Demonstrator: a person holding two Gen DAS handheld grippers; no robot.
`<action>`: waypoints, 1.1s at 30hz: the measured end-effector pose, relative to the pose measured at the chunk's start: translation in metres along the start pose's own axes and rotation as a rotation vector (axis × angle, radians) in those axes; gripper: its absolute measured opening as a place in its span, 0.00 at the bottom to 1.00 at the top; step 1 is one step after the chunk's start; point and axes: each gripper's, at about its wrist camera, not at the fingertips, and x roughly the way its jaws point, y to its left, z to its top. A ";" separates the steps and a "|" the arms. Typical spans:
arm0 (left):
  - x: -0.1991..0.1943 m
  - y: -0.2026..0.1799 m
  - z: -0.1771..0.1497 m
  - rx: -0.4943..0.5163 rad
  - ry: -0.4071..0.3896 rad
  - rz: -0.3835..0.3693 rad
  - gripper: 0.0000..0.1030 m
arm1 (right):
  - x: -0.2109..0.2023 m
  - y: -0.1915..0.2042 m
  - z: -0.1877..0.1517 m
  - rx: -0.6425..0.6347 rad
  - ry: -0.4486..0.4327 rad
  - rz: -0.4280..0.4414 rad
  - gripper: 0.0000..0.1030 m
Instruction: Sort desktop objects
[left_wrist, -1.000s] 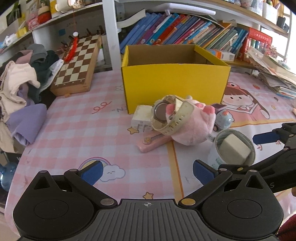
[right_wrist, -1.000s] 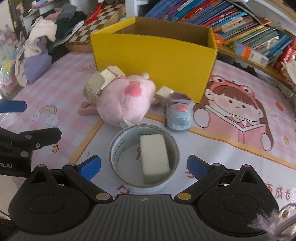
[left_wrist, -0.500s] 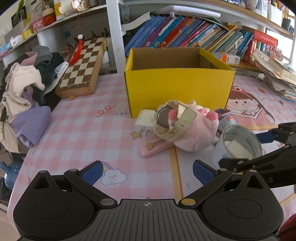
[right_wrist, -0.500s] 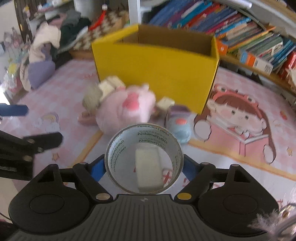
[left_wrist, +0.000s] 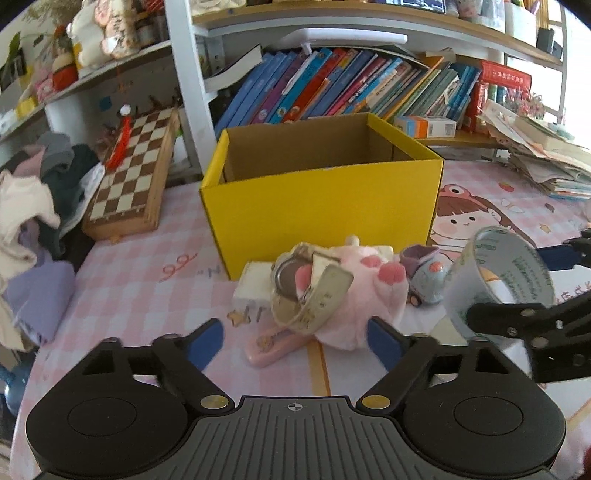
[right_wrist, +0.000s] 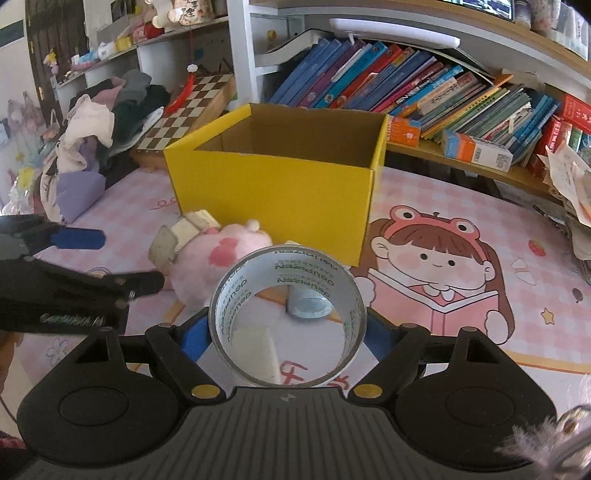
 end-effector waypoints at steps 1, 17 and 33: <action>0.004 -0.001 0.002 0.004 0.001 0.002 0.64 | 0.000 -0.003 0.000 0.004 0.000 -0.002 0.79; 0.000 0.006 0.016 -0.011 -0.087 0.009 0.22 | -0.001 -0.012 0.004 -0.027 -0.019 0.046 0.79; -0.042 0.046 0.021 -0.141 -0.204 0.037 0.00 | -0.005 0.009 0.002 -0.081 -0.023 0.085 0.79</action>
